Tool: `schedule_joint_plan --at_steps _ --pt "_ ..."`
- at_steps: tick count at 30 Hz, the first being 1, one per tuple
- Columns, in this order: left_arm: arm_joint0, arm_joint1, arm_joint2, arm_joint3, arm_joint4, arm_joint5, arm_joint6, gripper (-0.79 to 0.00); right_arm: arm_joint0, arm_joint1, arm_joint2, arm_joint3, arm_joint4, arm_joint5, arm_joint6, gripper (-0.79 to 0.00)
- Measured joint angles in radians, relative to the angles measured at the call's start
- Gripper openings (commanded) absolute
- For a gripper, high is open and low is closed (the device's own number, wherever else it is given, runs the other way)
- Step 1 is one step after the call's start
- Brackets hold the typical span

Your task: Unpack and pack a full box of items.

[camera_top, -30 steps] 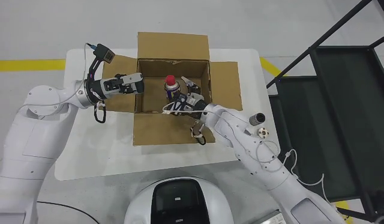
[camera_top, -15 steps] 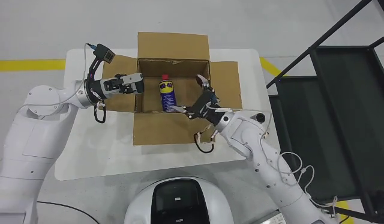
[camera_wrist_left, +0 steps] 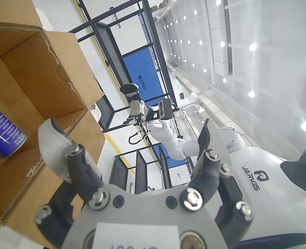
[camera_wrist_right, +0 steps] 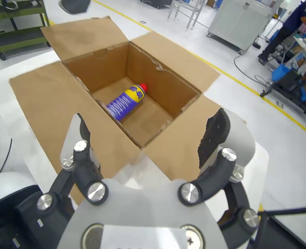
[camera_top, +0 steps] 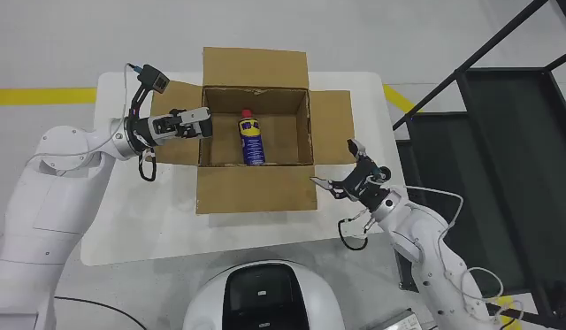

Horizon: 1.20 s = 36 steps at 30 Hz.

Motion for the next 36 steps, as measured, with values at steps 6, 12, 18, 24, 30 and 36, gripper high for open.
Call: schedule_joint_plan --at_steps 6,12,18,24,30,36 --pt "0.0 0.0 0.0 0.0 0.0 0.0 0.0 0.0 -0.081 0.009 0.085 0.038 0.04 -0.019 -0.027 0.0" --pt "0.0 0.0 0.0 0.0 0.0 0.0 0.0 0.0 -0.1 0.012 0.102 0.036 0.036 -0.03 -0.054 0.0" --pt "0.0 0.0 0.0 0.0 0.0 0.0 0.0 0.0 -0.1 0.012 0.102 0.037 0.037 -0.029 -0.053 0.0" --pt "0.0 0.0 0.0 0.0 0.0 0.0 0.0 0.0 -0.1 0.012 0.102 0.037 0.037 -0.03 -0.052 0.0" --pt "0.0 0.0 0.0 0.0 0.0 0.0 0.0 0.0 -0.098 0.019 0.165 0.132 0.103 -0.041 0.003 0.0" --pt "0.0 0.0 0.0 0.0 0.0 0.0 0.0 0.0 -0.093 0.029 0.223 0.264 0.107 -0.079 0.013 0.0"
